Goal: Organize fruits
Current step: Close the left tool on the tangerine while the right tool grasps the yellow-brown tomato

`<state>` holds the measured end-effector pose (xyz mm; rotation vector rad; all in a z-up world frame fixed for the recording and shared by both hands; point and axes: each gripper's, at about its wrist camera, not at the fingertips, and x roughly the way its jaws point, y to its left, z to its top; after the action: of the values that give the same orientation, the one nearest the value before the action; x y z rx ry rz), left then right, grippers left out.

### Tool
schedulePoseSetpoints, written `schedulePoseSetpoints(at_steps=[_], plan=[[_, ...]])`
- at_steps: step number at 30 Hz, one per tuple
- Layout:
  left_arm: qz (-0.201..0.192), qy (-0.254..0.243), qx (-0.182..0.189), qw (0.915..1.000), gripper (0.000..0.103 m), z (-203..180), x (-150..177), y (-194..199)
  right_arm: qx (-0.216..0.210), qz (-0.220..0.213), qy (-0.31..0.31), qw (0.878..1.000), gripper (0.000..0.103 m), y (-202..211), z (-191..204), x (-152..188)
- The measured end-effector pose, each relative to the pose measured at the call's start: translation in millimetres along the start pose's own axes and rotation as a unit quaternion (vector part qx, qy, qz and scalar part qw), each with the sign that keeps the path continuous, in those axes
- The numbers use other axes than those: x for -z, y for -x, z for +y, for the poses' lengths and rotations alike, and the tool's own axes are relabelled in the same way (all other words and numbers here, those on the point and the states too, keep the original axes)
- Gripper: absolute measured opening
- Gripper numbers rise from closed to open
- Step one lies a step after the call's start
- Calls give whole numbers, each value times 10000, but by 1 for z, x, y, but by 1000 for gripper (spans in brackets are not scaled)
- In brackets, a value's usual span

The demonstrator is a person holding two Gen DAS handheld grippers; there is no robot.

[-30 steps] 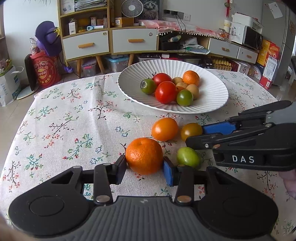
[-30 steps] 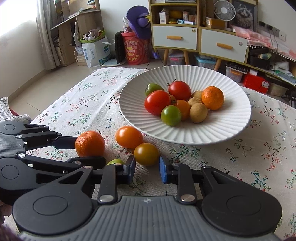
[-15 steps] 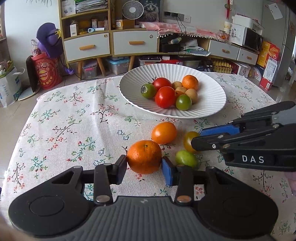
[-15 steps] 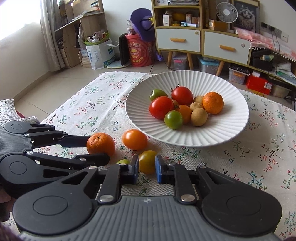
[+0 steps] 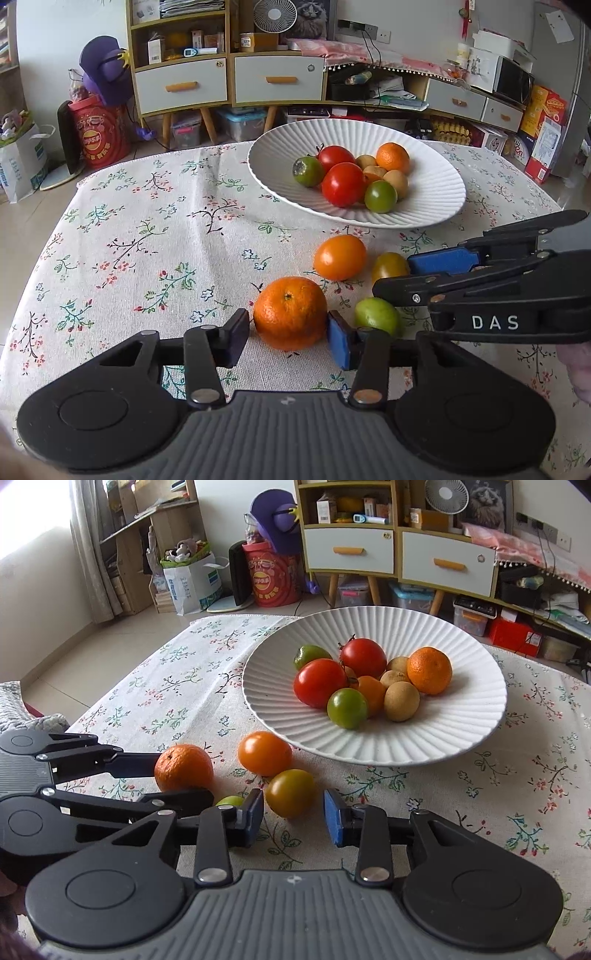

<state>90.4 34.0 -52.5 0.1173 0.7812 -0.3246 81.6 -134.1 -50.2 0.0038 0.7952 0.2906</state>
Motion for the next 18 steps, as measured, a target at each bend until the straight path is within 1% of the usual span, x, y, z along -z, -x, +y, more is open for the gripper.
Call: schedulePoseSetpoints(at_steps=[1,5,8,11,18], plan=[[0,12,-15,10000,46,0,0,-1,-23,7,-17,10000,32,-1,0,0],[-6,166,22,9999,46,3,-1,-3,-20,-4,-11,10000,27,-3,0,-1],[-14,167,50,9998,42,4,-2,-2,-28,-14,46,10000,26,-2,2,0],[1,152,12,9999,42,3,-3,0,8,-1,124,9999,26,0,4,0],[19,225,8,9997,41,7,-6,6,-24,-69,59,10000,26,14,0,-3]])
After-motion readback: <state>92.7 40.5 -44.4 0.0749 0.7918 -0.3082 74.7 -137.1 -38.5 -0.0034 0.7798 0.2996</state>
